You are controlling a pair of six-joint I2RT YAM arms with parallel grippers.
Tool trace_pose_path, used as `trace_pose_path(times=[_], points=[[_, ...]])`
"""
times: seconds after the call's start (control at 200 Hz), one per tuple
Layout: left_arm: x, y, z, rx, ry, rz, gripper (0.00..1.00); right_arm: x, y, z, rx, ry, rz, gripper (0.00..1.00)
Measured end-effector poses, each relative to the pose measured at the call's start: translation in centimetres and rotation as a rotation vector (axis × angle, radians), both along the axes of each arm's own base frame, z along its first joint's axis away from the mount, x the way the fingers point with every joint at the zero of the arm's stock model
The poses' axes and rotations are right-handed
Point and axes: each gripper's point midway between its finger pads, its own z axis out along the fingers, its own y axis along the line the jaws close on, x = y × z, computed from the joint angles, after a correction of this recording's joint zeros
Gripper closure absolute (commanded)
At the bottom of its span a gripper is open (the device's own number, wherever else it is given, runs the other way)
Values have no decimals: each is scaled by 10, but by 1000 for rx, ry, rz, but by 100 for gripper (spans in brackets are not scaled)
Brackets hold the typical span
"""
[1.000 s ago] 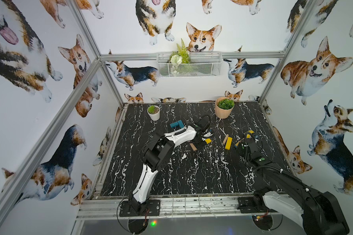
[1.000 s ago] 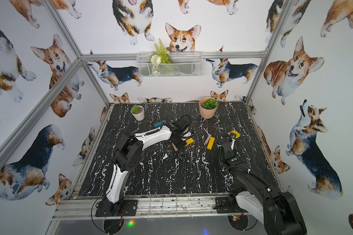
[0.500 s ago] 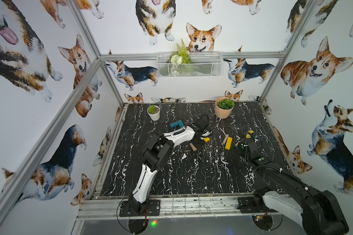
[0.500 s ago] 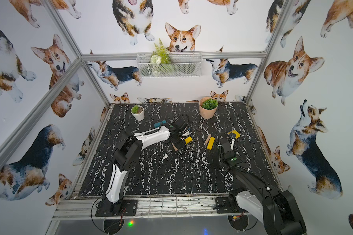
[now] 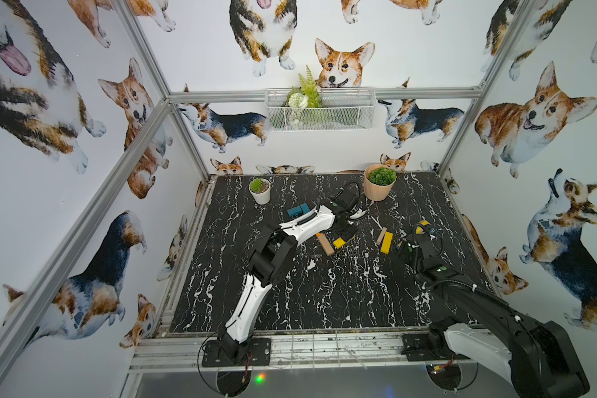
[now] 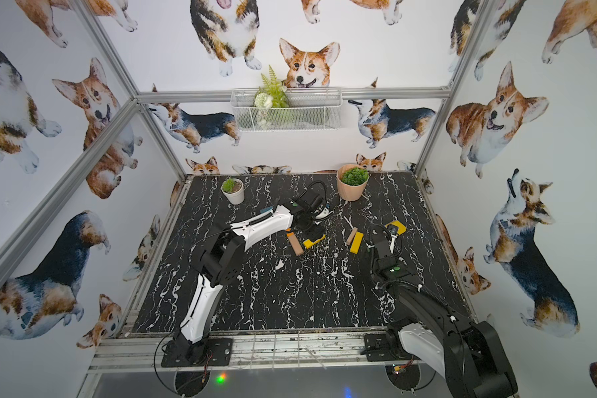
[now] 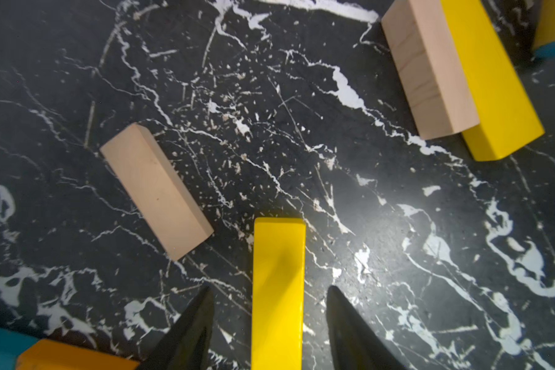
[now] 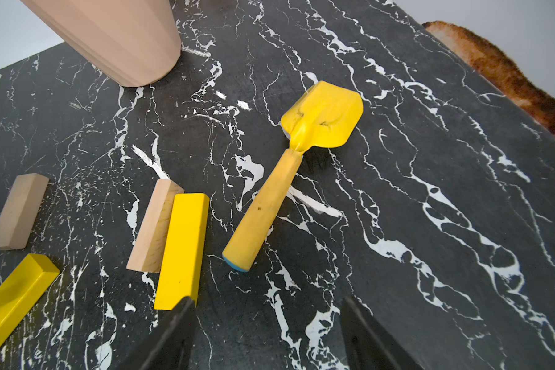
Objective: Assemble a giraffe with building blocks
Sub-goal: Assemble the building block at the center of the board.
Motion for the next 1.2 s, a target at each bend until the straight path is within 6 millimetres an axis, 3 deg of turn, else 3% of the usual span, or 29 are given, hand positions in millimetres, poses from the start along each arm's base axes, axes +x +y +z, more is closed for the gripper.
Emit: trace_pose_path(times=[0.4, 0.501, 0.621, 0.846, 1.196], points=[[-6, 0, -25, 30, 50, -20, 43, 2, 4, -1, 0, 3, 31, 23], [-8, 1, -31, 37, 54, -24, 53, 2, 5, -1, 2, 3, 34, 23], [-11, 2, -30, 27, 34, -33, 65, 2, 6, -1, 5, 2, 35, 23], [-23, 8, -30, 15, 37, -56, 69, 2, 7, -1, 9, 0, 39, 23], [-25, 8, -30, 12, 31, -85, 71, 2, 7, -2, 8, 4, 43, 23]])
